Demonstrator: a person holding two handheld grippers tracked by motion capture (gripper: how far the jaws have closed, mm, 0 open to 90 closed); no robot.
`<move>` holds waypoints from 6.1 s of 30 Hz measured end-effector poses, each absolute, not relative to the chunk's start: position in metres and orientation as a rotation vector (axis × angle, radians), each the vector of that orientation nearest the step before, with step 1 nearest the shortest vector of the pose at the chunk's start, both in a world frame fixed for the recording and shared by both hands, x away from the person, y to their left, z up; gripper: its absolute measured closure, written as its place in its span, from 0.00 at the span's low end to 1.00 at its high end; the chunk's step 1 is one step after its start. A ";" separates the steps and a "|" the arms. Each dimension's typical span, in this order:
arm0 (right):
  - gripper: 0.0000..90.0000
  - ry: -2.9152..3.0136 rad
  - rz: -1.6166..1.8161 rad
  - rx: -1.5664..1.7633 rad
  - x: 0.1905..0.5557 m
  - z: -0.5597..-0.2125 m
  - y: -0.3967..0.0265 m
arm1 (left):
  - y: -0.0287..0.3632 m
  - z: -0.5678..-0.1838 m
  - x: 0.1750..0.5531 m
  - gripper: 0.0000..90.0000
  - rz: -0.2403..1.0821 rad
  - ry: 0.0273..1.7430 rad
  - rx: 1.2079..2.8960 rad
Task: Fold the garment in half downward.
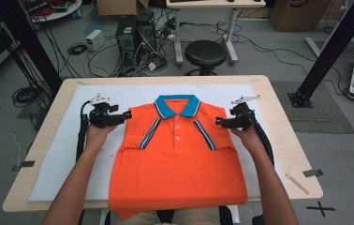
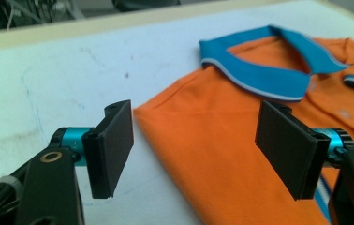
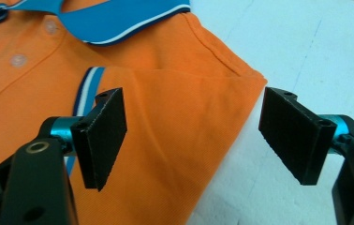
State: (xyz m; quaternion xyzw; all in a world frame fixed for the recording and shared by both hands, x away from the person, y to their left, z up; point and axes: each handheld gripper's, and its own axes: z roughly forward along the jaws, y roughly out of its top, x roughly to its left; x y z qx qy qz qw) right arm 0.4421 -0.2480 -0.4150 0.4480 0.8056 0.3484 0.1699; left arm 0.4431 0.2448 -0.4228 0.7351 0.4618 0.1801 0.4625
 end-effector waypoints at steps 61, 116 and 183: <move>0.94 2.183 1.086 1.168 0.400 -0.394 -0.249 | 0.242 -0.411 0.391 0.98 0.440 1.090 1.673; 0.56 2.220 1.110 1.279 0.337 -0.412 -0.278 | 0.254 -0.435 0.349 0.47 0.290 1.128 1.809; 0.94 2.326 1.028 1.246 0.396 -0.424 -0.252 | 0.219 -0.447 0.381 0.86 0.314 0.969 1.979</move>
